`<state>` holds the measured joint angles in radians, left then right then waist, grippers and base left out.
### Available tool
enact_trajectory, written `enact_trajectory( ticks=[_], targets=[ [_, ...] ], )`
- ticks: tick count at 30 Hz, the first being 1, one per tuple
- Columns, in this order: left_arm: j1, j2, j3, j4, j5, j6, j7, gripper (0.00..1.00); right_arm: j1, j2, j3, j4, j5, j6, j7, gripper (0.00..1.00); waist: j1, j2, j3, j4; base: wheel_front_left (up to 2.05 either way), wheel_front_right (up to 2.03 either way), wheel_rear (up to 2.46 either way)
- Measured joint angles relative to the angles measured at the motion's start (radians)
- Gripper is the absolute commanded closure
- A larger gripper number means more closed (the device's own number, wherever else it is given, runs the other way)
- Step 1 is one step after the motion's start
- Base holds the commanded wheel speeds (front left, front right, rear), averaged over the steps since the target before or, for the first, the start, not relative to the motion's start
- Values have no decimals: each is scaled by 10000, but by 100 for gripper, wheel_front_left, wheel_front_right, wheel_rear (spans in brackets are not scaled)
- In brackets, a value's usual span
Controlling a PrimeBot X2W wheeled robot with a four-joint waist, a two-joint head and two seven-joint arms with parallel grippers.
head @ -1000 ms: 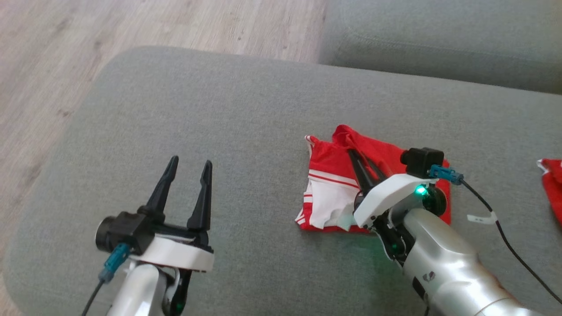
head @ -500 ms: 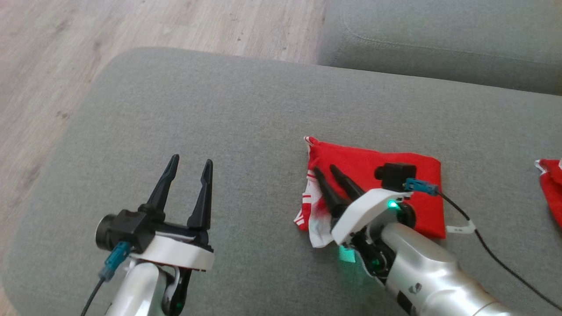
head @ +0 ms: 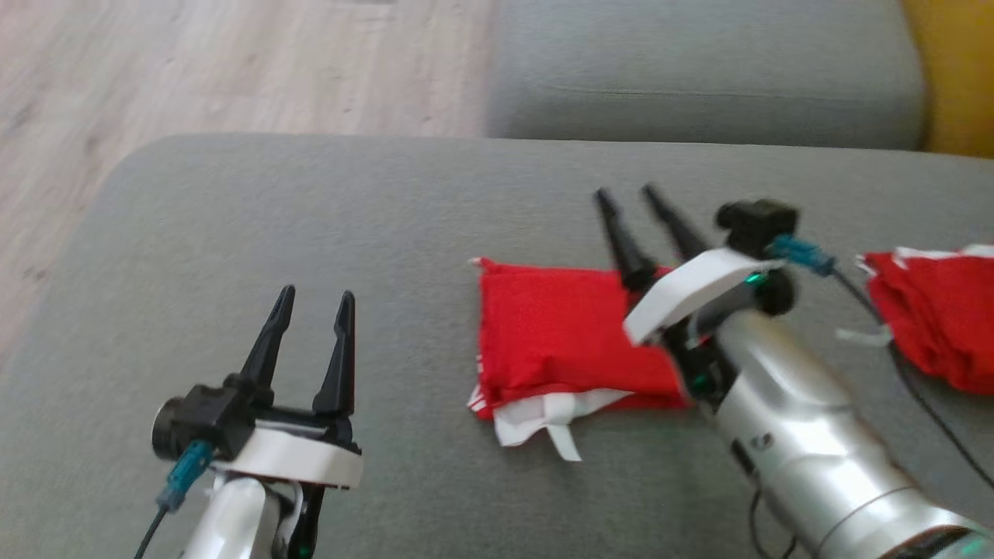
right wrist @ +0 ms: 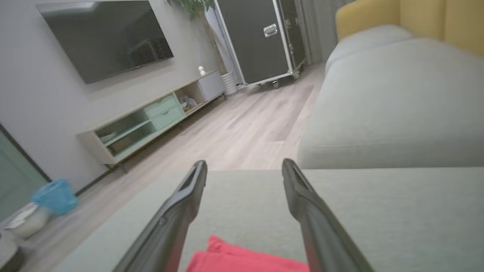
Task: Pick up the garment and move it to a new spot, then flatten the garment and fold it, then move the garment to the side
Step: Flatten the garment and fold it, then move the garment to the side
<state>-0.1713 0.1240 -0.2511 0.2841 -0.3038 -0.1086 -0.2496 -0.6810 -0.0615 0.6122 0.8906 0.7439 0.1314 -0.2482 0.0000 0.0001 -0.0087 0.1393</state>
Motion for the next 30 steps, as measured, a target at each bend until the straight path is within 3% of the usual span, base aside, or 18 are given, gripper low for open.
enact_trajectory(
  ticks=[5,6,13,19,30],
  targets=[
    [301,-21,334,-19,-207,77,-17,0,1069,-140,-2936,-1258,-3386,0,-27,0,0,0,-104,-698,0,0,0],
    [301,-21,334,-19,-207,77,-17,0,1069,-140,-2936,-1258,-3386,0,-27,0,0,0,-104,-698,0,0,0],
    [448,-221,742,-192,-119,115,-27,0,3582,-115,-5288,-3620,-6351,0,-27,0,0,0,-212,-1409,0,0,0],
    [926,-539,1231,-332,-142,58,-27,0,5170,15,-5891,-5024,-6426,0,-27,0,0,0,-246,-1665,0,0,0],
    [1081,-692,1383,-316,153,-73,-27,0,5682,111,-5762,-5348,-6040,0,-27,0,0,0,-172,-1580,0,0,0]
  ],
)
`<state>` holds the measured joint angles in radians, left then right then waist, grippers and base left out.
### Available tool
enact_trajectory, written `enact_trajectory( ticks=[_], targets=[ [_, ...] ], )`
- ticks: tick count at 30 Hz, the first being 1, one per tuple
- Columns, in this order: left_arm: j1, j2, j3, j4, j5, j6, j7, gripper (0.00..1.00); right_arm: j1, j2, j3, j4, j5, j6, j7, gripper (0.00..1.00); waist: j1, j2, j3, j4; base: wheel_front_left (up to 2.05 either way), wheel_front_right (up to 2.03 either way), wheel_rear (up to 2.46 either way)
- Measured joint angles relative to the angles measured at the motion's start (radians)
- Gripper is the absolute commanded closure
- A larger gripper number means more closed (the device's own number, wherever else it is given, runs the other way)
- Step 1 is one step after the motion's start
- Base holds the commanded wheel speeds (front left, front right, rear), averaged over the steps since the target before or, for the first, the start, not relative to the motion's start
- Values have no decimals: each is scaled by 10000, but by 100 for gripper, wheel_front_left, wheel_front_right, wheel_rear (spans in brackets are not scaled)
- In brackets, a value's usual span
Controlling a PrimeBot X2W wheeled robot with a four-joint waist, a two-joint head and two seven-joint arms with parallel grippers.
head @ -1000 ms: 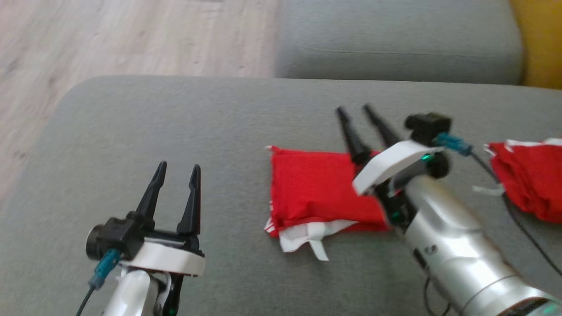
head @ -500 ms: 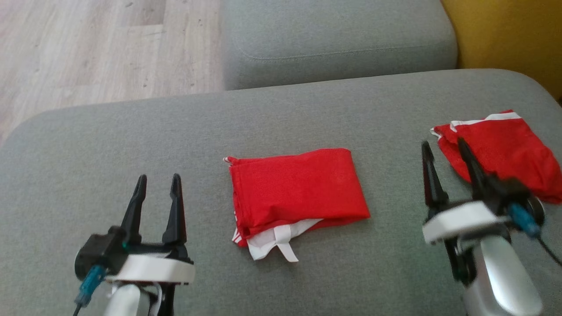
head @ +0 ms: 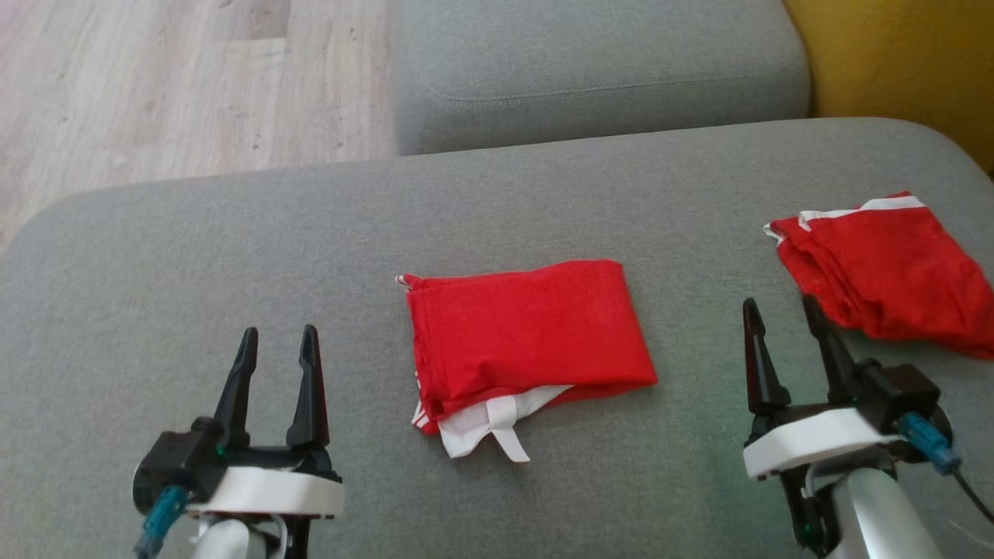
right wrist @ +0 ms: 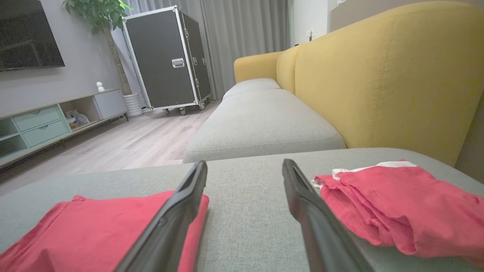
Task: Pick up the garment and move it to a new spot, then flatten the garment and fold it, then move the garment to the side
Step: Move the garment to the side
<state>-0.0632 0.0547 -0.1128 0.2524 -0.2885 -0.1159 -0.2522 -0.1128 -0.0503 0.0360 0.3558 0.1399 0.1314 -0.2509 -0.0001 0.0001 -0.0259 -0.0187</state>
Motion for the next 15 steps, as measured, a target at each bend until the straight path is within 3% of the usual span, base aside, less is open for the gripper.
enact_trajectory(
  ticks=[8,15],
  targets=[
    [-41,-29,-140,-6,134,-79,0,0,-537,4,391,988,324,0,458,0,0,0,244,462,0,0,0],
    [-459,-36,-334,31,167,-88,0,0,-1960,0,633,3116,1331,0,1118,0,2,0,672,1029,0,0,0]
  ],
)
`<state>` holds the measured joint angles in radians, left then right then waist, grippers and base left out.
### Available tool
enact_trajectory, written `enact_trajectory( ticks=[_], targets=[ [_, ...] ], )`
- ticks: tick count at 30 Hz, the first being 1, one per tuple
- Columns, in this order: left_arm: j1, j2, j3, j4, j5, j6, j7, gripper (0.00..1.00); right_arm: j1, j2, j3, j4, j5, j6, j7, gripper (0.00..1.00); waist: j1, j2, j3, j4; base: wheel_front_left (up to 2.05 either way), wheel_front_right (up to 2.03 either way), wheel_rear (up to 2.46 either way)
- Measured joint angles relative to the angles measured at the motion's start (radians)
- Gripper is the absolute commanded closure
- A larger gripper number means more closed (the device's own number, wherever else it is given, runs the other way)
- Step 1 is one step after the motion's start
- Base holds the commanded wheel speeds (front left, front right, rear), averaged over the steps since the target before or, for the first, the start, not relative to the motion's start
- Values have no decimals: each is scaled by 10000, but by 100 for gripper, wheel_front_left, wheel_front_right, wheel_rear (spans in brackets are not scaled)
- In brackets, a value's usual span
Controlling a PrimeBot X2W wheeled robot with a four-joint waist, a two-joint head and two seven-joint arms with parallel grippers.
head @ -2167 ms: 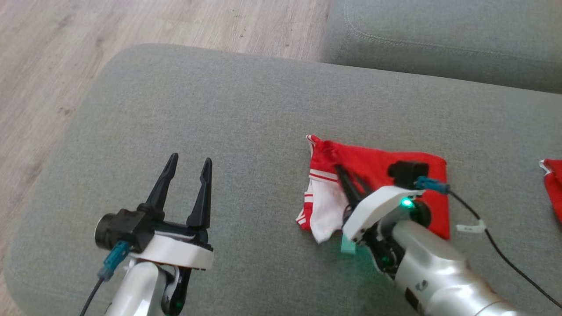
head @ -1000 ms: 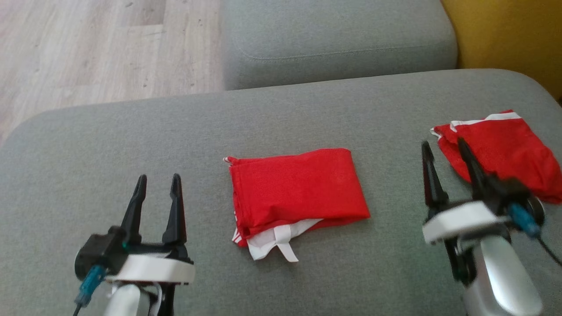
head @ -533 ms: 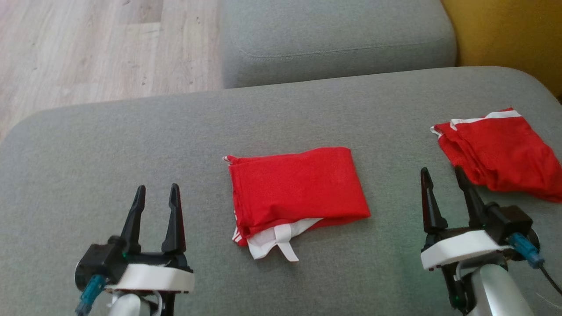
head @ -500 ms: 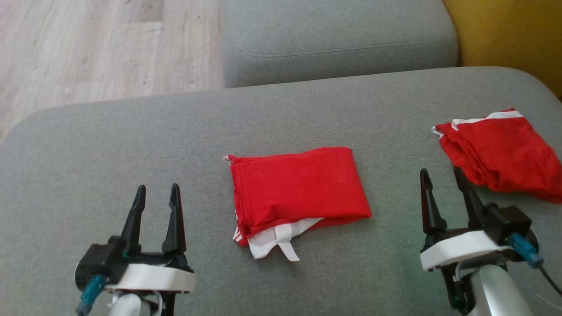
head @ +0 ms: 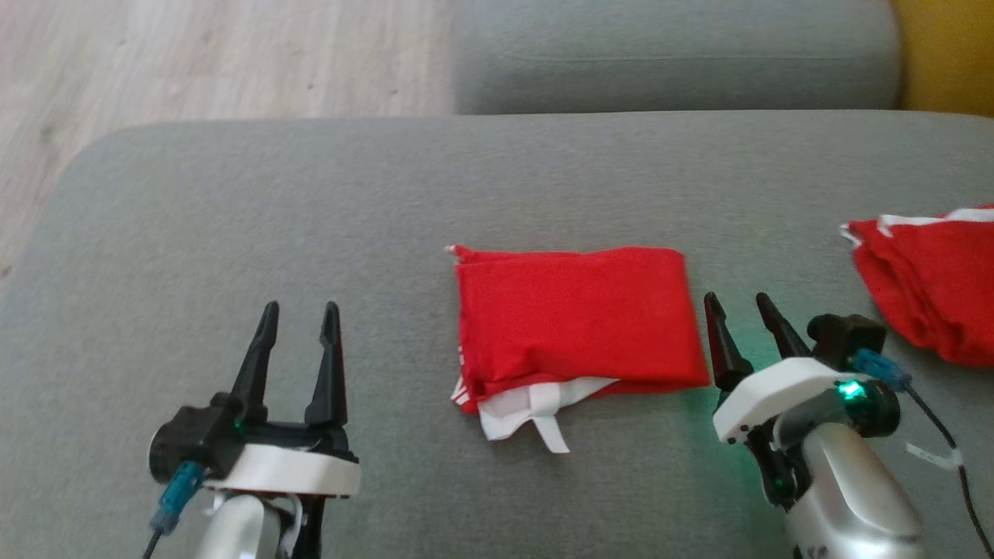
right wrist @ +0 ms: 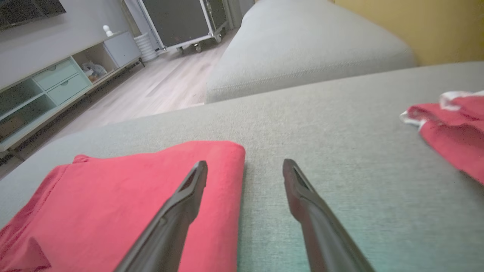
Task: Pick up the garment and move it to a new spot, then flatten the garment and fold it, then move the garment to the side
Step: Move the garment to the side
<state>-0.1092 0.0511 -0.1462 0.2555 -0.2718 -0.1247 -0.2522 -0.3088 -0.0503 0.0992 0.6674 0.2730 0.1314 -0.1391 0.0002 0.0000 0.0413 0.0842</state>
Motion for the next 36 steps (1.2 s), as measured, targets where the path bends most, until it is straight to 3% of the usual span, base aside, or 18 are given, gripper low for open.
enact_trajectory(
  ticks=[13,14,15,16,21,27,36],
  targets=[
    [-282,-10,-171,163,-2,-73,0,0,-1819,-81,1030,3760,794,0,560,0,-1,0,425,1031,0,0,0],
    [-301,-12,-169,159,-2,-75,0,0,-1927,-104,1170,3893,859,0,562,31,-1,0,431,1046,0,0,0],
    [-302,-12,-169,159,-2,-75,0,0,-2007,-111,1269,3994,917,0,560,91,-1,0,429,1047,0,0,0],
    [-301,-12,-167,159,-2,-75,0,0,-2068,-113,1386,4082,928,0,545,100,-1,0,423,1038,0,0,0],
    [-298,-13,-140,219,111,-75,0,0,-2311,-82,1760,4556,688,0,58,100,-1,0,327,839,0,0,0],
    [-283,-15,-142,192,146,-75,0,0,-2613,-58,1745,4959,-871,0,-729,100,-2,0,71,377,0,0,0],
    [-130,-17,-443,-176,-15,117,0,0,-2803,-731,1791,4092,-2477,0,-909,100,-2,0,-265,-584,0,0,0]
  ],
)
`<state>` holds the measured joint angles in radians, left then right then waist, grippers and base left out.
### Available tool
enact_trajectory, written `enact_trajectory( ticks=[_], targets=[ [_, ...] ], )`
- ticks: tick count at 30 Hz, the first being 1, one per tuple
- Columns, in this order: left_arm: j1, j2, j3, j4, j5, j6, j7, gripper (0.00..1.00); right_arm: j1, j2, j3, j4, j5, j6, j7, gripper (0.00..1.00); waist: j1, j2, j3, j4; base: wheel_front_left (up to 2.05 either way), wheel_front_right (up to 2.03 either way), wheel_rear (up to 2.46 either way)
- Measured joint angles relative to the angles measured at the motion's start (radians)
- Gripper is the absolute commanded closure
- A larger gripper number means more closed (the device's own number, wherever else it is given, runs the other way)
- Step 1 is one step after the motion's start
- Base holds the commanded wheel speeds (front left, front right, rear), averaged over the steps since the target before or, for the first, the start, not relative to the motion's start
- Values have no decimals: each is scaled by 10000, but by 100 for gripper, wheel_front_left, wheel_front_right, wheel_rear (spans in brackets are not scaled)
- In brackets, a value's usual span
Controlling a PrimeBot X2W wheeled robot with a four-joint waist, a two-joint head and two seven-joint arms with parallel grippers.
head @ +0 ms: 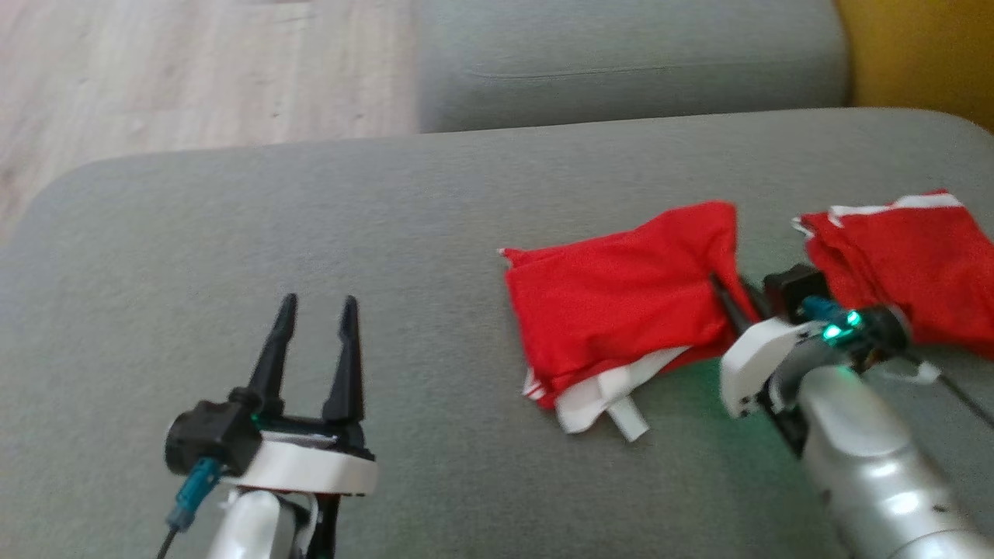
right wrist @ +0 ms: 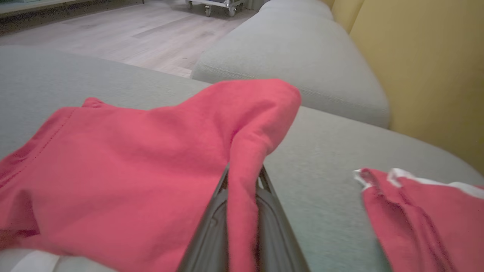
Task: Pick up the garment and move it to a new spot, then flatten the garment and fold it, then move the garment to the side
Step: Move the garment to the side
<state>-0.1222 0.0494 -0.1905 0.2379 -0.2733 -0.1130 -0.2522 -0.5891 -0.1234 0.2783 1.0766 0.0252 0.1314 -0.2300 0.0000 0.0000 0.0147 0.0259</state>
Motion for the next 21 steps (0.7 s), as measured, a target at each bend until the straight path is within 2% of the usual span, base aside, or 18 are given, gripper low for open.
enact_trajectory(
  ticks=[6,12,16,21],
  targets=[
    [21,-6,-293,-305,0,117,-2,0,-420,-1093,410,-1281,-355,0,403,100,0,0,161,-690,0,0,0],
    [-250,-6,-303,-543,17,115,-2,0,-819,-2709,495,-2556,-288,0,1248,100,0,0,778,-1130,0,0,0],
    [-617,-12,-297,-658,96,100,-2,0,-823,-3634,368,-3287,-63,0,1868,100,2,0,1271,-1333,0,0,0],
    [-918,-23,-305,-746,105,59,-4,0,-824,-4464,-157,-3856,10,0,2543,100,2,0,1818,-1448,0,0,0]
  ],
)
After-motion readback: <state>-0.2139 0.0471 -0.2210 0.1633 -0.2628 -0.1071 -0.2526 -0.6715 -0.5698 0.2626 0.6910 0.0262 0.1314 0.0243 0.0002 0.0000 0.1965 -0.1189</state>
